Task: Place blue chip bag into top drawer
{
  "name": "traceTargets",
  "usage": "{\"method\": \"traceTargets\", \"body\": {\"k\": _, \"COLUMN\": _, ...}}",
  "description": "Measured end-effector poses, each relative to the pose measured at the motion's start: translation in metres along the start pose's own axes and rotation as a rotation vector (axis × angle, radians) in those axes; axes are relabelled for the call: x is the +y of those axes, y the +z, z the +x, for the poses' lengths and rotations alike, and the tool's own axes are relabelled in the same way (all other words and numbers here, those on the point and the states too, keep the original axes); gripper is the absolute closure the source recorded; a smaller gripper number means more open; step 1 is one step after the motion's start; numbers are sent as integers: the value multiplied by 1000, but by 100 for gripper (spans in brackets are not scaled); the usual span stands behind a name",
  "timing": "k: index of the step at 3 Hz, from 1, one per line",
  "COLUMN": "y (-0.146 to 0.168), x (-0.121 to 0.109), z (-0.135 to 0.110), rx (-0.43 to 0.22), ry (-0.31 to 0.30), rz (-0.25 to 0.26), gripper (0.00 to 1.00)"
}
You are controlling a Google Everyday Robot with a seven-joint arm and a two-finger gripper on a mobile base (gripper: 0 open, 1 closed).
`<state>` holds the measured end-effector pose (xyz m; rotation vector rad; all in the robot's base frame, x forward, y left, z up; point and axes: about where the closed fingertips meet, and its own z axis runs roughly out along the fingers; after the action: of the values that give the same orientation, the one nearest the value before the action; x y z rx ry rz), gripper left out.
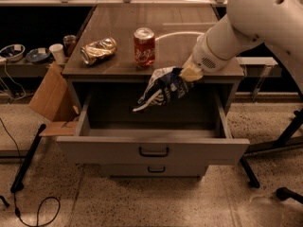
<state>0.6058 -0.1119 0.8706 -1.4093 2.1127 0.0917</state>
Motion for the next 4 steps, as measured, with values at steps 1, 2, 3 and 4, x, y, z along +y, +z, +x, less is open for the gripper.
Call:
{"method": "traceTargets", "body": {"k": 1, "y": 27, "x": 8, "z": 10, "rx": 35, "ry": 19, "rz": -70, "gripper": 100}}
{"method": "traceTargets", "body": {"k": 2, "y": 47, "x": 12, "z": 19, "rx": 68, "ry": 37, "rz": -124, "gripper": 100}}
{"method": "traceTargets", "body": {"k": 3, "y": 83, "x": 11, "z": 27, "rx": 115, "ry": 60, "rz": -176, "gripper": 100}}
{"method": "traceTargets", "body": {"k": 4, "y": 103, "x": 11, "z": 33, "rx": 146, "ry": 76, "rz": -206, "gripper": 100}}
